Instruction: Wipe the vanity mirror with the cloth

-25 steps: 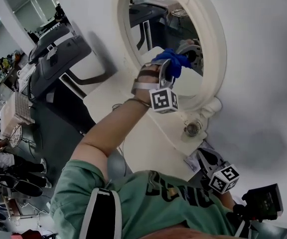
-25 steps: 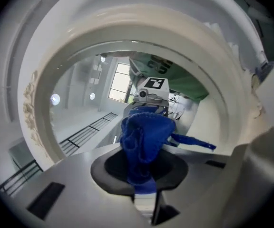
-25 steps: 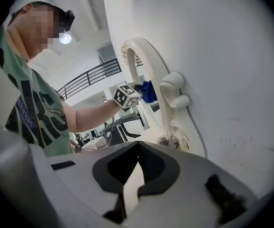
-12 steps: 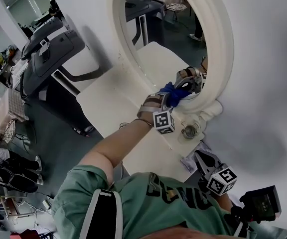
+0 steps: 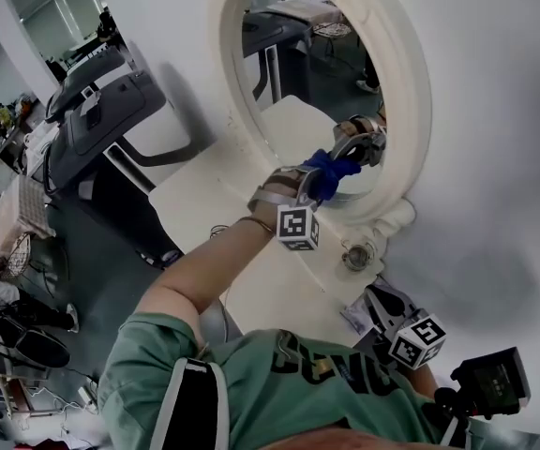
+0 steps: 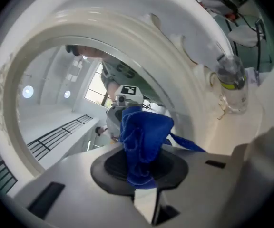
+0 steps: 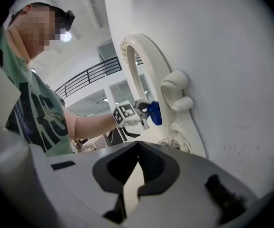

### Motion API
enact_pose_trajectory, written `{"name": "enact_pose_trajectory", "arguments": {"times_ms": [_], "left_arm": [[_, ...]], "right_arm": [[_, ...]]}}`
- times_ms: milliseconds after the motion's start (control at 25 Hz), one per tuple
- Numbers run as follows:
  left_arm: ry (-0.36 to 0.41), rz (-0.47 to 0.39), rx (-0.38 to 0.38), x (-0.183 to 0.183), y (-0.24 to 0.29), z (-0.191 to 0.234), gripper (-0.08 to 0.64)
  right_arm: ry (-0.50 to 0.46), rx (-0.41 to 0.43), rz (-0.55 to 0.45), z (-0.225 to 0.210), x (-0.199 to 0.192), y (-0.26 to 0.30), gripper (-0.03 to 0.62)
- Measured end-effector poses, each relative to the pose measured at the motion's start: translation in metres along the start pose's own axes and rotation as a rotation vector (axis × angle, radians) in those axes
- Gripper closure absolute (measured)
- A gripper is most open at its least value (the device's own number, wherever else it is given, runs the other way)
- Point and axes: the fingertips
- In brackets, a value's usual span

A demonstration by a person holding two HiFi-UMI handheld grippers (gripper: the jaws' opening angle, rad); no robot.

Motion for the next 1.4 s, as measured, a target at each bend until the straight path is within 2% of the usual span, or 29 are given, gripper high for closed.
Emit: {"name": "enact_pose_trajectory", "arguments": {"times_ms": [80, 160, 280, 360, 480, 600, 680, 800, 920, 1000, 1120, 1320, 1400], "left_arm": [[-0.007, -0.043, 0.114, 0.018, -0.018, 0.061, 0.479], [0.017, -0.090, 0.245, 0.041, -0.041, 0.126, 0.479], [0.096, -0.149, 0.417, 0.078, -0.075, 0.212, 0.479], [0.160, -0.165, 0.487, 0.101, -0.089, 0.252, 0.479], [0.264, -0.152, 0.523, 0.127, -0.085, 0.283, 0.479], [0.317, -0.138, 0.517, 0.135, -0.074, 0.282, 0.477], [0.313, -0.126, 0.539, 0.128, -0.074, 0.285, 0.477], [0.249, -0.091, 0.594, 0.115, -0.079, 0.300, 0.479], [0.222, -0.083, 0.584, 0.111, -0.073, 0.293, 0.482], [0.228, -0.090, 0.548, 0.108, -0.067, 0.267, 0.482], [0.212, -0.094, 0.475, 0.095, -0.050, 0.201, 0.482], [0.112, -0.073, 0.324, 0.059, -0.010, 0.087, 0.480], [0.113, -0.049, 0.263, 0.046, 0.003, 0.046, 0.479]], "right_arm": [[0.000, -0.002, -0.007, -0.003, -0.002, -0.002, 0.580], [-0.005, -0.003, -0.017, -0.006, -0.002, -0.003, 0.580], [-0.010, -0.001, -0.042, -0.010, 0.005, -0.004, 0.580], [-0.011, 0.008, -0.050, -0.012, 0.010, -0.004, 0.580], [-0.004, 0.014, -0.050, -0.013, 0.008, -0.006, 0.580], [-0.005, 0.002, -0.061, -0.009, 0.000, -0.007, 0.580], [-0.027, 0.020, -0.064, -0.008, 0.004, 0.001, 0.580], [-0.058, 0.047, -0.054, -0.007, 0.016, 0.011, 0.580], [-0.032, 0.035, -0.030, -0.002, 0.017, 0.009, 0.580], [-0.031, 0.037, -0.015, 0.001, 0.015, 0.008, 0.580], [-0.053, 0.045, -0.013, 0.001, 0.008, 0.007, 0.580], [-0.060, 0.034, 0.010, -0.004, 0.004, 0.005, 0.580], [-0.055, 0.031, 0.022, -0.004, 0.001, 0.004, 0.580]]}}
Point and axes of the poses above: the fingertips, and each gripper's own axes: y forward along the fingers, z to its left, x out of its top
